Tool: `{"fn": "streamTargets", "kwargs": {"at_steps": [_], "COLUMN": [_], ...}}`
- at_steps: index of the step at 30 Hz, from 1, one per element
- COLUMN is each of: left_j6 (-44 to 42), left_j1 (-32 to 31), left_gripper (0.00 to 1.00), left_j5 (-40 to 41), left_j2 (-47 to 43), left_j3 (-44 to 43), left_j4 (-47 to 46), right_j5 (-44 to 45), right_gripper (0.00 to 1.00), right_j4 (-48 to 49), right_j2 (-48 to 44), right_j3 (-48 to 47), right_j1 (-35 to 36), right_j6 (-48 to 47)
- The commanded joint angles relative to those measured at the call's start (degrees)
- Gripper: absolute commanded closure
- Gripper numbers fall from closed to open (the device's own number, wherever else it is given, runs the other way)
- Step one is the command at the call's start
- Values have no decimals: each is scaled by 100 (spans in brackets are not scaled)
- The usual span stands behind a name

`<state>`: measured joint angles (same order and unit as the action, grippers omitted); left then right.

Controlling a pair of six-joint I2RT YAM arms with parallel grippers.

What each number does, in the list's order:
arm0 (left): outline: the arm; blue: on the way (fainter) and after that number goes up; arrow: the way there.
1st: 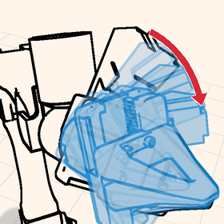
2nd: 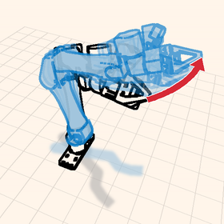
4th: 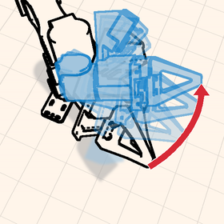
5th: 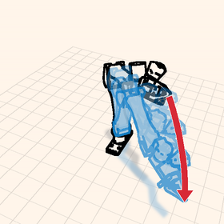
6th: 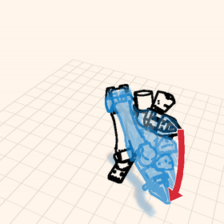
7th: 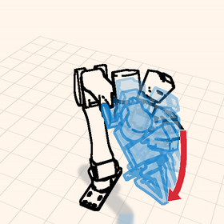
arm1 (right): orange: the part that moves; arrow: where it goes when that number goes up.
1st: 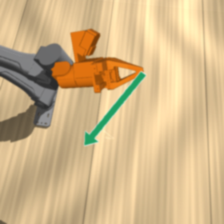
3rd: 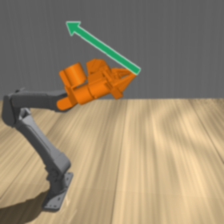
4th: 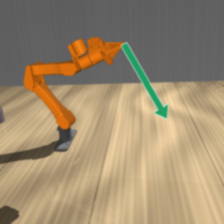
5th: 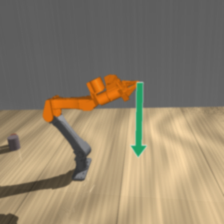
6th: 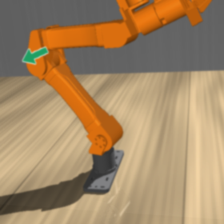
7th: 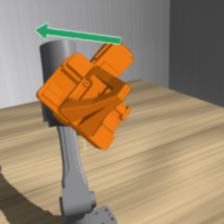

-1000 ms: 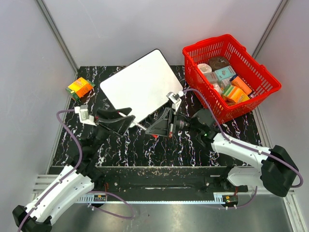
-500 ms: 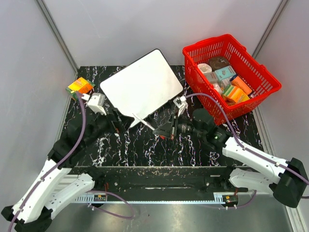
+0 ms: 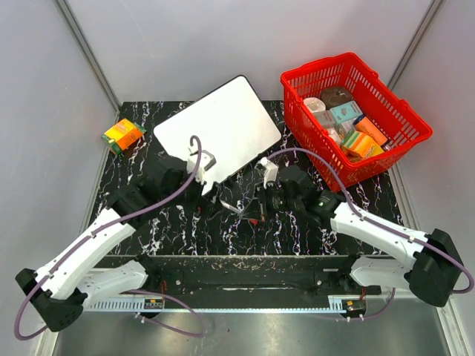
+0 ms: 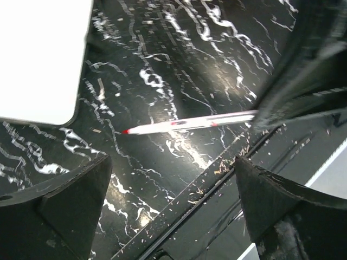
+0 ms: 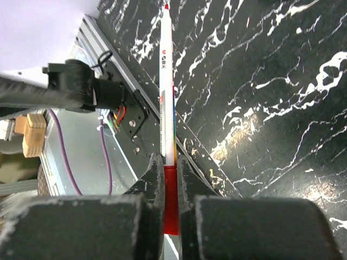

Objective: Write a sentence on the whiteboard
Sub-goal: Open the pen cap from the whiteboard marker.

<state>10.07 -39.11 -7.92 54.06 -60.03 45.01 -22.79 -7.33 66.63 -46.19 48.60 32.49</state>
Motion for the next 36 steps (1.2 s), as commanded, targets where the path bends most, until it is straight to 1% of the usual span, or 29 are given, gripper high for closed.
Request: {"fn": "streamTargets", "kwargs": {"at_steps": [1,3,4,5,6,9,15,19,23,25,26,27,29,30,31,32,33,35,36], "left_j6": [-751,-971,-1111,-1199,-1243,-1384,-1393,-1402,-1560,-1613,-1665,-1700,-1779,-1806,-1832,-1885,-1903,-1903,-1903], "left_j1": [-735,-1036,-1298,-1396,-1458,-1529,-1547,-1555,-1573,-1582,-1591,-1591,-1617,-1634,-1652,-1678,-1696,-1757,-1784], "left_gripper": [1,1,1,1,1,1,1,4,18,35,45,71,90,97,100,100,100,100,100], "left_j5": [-87,264,387,614,634,441,388,423,353,292,204,160,20,-25,-95,-235,-306,-429,-438], "left_j2": [78,288,446,525,605,693,439,289,228,166,149,122,96,87,78,69,69,104,113], "left_j3": [-9,26,44,44,53,167,615,756,782,791,774,756,695,668,651,616,607,536,510], "left_j4": [-397,-388,-388,-345,-318,-405,-968,-1047,-951,-890,-854,-828,-670,-609,-512,-485,-459,-371,-336], "right_j5": [-489,-612,-622,-613,-613,-709,-1113,-1377,-1597,-1738,-1773,-1825,-1791,-1643,-1554,-1466,-1265,-1115,-1010], "right_gripper": [100,100,100,100,100,100,100,100,100,100,100,100,98,91,84,77,61,48,39], "right_j4": [-295,-304,-313,-339,-365,-374,-383,-374,-356,-348,-339,-330,-313,-295,-225,-199,-155,39,91], "right_j2": [183,219,210,193,166,87,-27,-45,-36,-1,16,17,-1,-18,-62,-89,-106,-185,-194], "right_j3": [-267,-250,-241,-241,-250,-294,-399,-452,-496,-513,-513,-513,-487,-478,-469,-487,-496,-513,-531], "right_j1": [27,27,27,27,27,18,18,18,18,18,18,18,18,18,9,9,18,18,18], "right_j6": [-305,-313,-313,-322,-331,-314,-234,-165,-164,-182,-199,-199,-208,-199,-182,-164,-147,-111,-111]}}
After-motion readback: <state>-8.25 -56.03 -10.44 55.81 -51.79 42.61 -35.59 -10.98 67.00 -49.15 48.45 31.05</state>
